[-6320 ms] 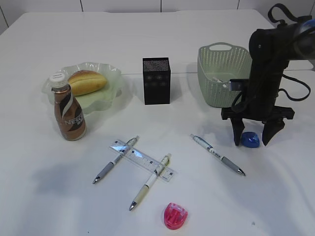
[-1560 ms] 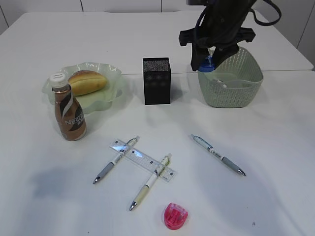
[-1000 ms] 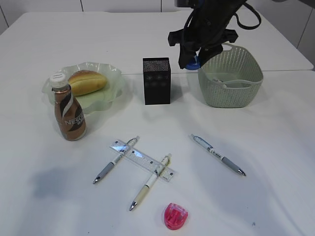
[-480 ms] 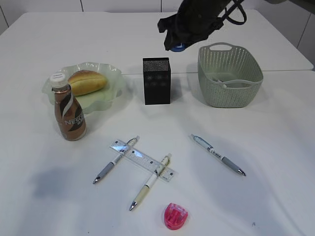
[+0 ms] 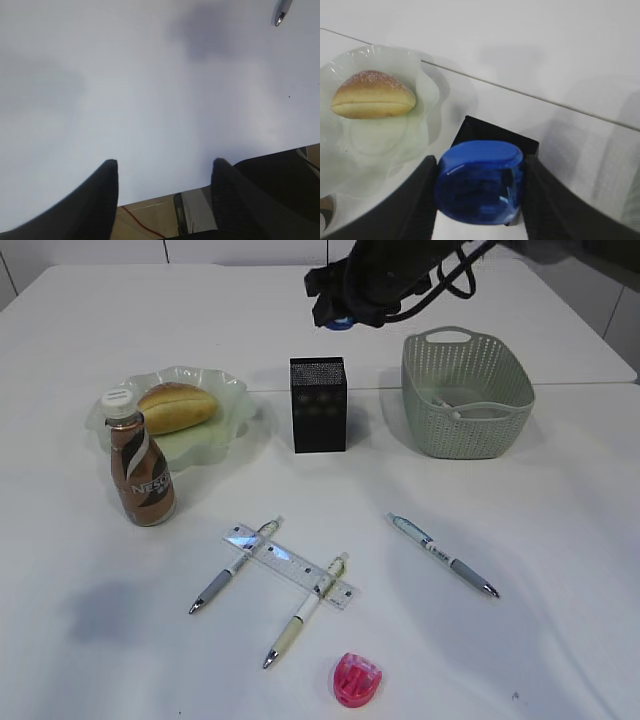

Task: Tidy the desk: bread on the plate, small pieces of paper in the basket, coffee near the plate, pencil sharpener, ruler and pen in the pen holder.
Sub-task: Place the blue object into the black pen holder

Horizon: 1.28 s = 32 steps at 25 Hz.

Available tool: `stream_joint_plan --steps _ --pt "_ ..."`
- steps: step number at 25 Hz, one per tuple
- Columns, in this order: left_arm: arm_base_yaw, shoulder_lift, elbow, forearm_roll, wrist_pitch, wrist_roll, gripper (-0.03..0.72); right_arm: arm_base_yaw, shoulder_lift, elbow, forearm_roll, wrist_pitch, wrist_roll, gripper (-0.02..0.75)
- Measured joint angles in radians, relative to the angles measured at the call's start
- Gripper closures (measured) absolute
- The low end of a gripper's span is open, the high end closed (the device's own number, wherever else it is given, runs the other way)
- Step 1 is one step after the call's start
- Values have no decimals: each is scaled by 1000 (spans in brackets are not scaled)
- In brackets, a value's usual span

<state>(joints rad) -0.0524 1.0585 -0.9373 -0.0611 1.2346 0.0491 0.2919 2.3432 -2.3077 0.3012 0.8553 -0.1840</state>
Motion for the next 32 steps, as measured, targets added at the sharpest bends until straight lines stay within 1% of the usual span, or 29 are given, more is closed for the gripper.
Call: stream_joint_plan --steps 3,5,13,16,24,32 --pt "0 0 0 0 0 0 276 0 39 0 42 -2 -38 360" --pt "0 0 0 0 0 0 277 0 52 0 50 -4 -47 360" --pt "0 0 0 0 0 0 278 0 60 0 60 -74 -88 360" --pt "0 0 0 1 0 0 278 0 60 0 60 -74 -88 360" --pt "0 0 0 1 0 0 281 0 118 0 112 -85 -133 360" --pt "0 0 0 1 0 0 288 0 134 0 116 -96 -143 360"
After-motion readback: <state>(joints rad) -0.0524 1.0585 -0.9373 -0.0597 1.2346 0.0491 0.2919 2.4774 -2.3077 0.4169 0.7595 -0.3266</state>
